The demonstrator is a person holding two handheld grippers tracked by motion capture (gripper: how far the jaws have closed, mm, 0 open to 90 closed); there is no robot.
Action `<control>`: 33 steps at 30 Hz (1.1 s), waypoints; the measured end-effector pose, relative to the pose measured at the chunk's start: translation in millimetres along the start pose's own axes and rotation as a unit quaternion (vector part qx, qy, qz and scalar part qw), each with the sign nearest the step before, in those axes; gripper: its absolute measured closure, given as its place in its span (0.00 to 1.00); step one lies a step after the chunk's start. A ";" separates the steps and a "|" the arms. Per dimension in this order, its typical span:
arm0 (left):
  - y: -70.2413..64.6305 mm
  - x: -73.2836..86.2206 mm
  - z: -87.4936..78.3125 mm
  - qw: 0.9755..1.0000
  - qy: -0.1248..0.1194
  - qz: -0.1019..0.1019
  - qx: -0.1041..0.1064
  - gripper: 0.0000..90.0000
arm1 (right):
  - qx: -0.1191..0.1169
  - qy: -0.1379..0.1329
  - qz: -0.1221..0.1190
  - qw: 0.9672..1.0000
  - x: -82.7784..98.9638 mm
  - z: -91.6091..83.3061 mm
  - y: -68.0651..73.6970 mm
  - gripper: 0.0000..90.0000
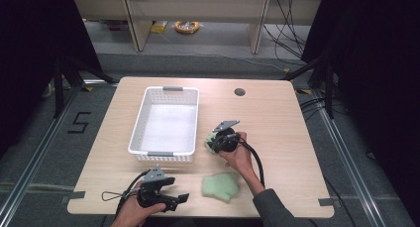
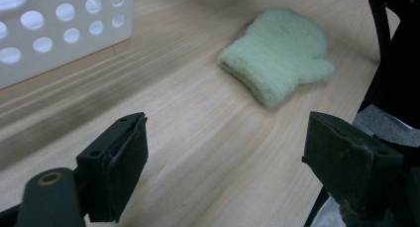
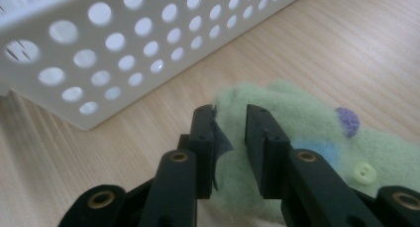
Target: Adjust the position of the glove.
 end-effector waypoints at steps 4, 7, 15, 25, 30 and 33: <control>-0.2 -0.1 -0.4 1.000 0.001 0.000 0.001 0.18 | 0.007 -0.005 0.003 1.000 1.3 3.8 -1.7 0.87; 0.3 0.3 -0.6 1.000 0.002 0.002 0.001 0.18 | -0.005 0.006 0.015 1.000 4.2 4.6 -3.5 0.87; -0.5 0.7 -0.4 1.000 0.004 0.000 -0.004 0.18 | -0.013 -0.005 0.018 1.000 9.2 3.5 -8.2 0.96; 1.5 1.1 -2.3 1.000 0.009 0.001 0.007 0.18 | -0.033 -0.027 -0.016 0.999 1.8 -36.6 -8.5 1.00; 1.5 1.1 -1.8 1.000 0.003 -0.002 0.003 0.18 | -0.052 -0.051 -0.039 0.997 -0.5 -70.8 -9.4 1.00; 1.5 1.0 -1.1 1.000 0.002 -0.003 -0.004 0.18 | -0.059 -0.055 -0.034 0.996 7.3 -87.8 -9.6 1.00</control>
Point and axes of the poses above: each handheld gripper's, and its own axes: z roughly forward along the jaws, x roughly out of its underside, y roughly to its left, the point moved 4 cm from there along z, roughly forward along the jaws, and after that the axes turned 15 degrees about z, right-handed, at the moved point
